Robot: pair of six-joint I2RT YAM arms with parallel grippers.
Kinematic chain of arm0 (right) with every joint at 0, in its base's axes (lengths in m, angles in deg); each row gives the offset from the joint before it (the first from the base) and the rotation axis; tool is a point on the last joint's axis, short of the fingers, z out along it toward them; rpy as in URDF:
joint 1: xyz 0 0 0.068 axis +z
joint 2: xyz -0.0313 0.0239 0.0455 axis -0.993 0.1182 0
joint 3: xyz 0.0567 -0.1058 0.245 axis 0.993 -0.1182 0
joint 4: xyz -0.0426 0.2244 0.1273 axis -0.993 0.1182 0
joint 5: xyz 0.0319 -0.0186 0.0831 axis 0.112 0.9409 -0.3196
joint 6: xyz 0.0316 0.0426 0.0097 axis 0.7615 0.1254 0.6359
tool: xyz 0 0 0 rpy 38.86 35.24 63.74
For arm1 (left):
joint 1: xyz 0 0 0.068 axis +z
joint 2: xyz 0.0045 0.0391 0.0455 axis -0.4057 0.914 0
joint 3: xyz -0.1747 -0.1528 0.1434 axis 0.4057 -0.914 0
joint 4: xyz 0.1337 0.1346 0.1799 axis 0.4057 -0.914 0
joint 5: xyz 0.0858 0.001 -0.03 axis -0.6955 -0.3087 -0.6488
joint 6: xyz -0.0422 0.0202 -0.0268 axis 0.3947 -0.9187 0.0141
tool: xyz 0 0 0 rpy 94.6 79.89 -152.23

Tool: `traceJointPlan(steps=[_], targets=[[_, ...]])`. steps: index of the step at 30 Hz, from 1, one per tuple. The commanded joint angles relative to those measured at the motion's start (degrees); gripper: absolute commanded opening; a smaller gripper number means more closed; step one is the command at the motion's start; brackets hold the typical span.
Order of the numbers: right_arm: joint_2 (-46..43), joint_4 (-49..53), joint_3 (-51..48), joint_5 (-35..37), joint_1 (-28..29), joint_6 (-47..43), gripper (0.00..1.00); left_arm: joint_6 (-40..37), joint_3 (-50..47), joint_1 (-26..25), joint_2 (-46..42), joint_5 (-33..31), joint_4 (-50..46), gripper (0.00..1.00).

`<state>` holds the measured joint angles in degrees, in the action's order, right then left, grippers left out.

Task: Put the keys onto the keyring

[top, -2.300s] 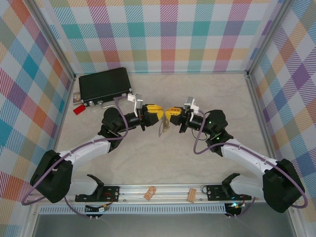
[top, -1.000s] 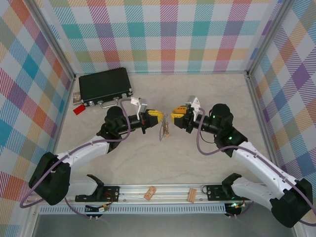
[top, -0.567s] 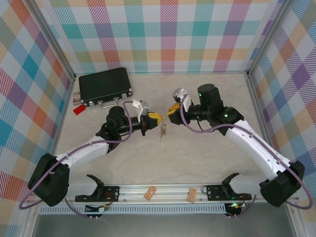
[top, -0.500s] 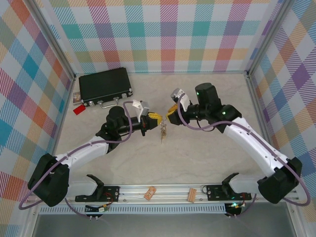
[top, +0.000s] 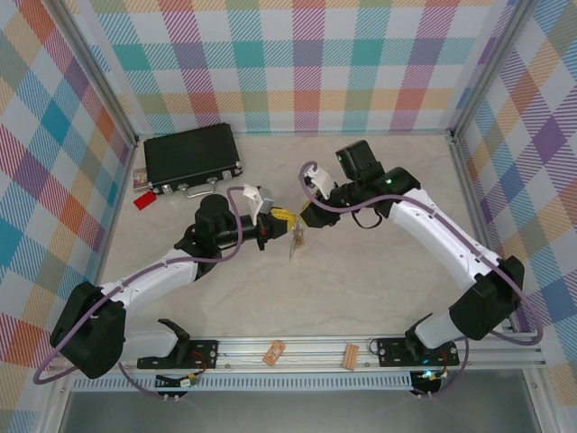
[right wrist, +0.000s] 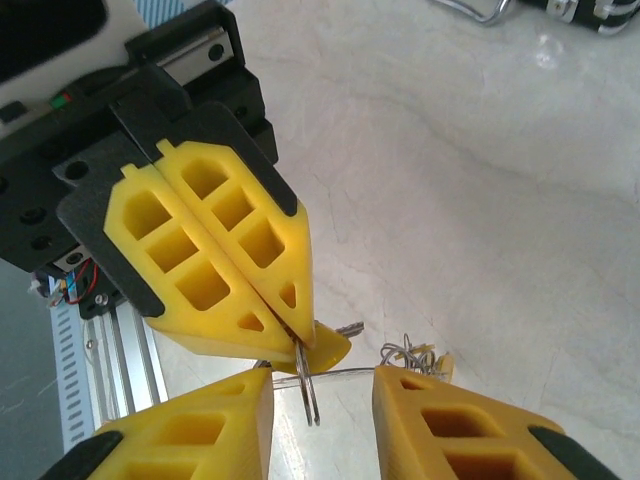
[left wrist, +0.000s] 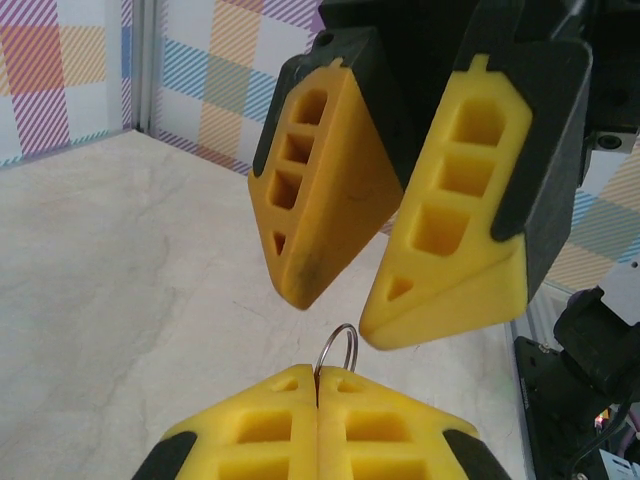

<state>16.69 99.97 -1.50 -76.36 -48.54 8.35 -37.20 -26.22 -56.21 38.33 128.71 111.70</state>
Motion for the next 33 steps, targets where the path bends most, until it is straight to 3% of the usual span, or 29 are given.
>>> traceJointPlan(steps=[1, 12, 17, 25, 30, 33], targets=[[1.36, 3.71, 1.77, -0.21, 0.98, -2.35, 0.30, -1.19, 0.34, -0.69, -1.44, 0.42, 1.05, 0.00], [1.80, 2.95, 1.04, 0.89, 1.54, -2.97, 0.15, -1.13, 0.42, -0.95, -1.17, 0.44, 0.81, 0.00], [1.15, 1.85, 0.32, 0.87, 1.62, -3.06, 0.00, -1.19, 0.61, -1.13, -1.06, 0.66, 0.92, 0.00], [0.02, -0.44, -1.29, 0.05, 1.71, -2.71, 0.00, -1.25, 0.57, -1.45, -1.10, 0.53, 0.85, 0.00], [-2.93, -5.28, -4.35, 0.52, 1.65, -1.42, 0.00, -0.47, -0.05, -1.48, -2.75, -2.05, 1.32, 0.25], [-6.06, -10.28, -7.68, 0.12, 1.47, -0.33, 0.00, 0.54, -1.33, -1.39, -5.12, -4.35, 2.90, 0.31]])
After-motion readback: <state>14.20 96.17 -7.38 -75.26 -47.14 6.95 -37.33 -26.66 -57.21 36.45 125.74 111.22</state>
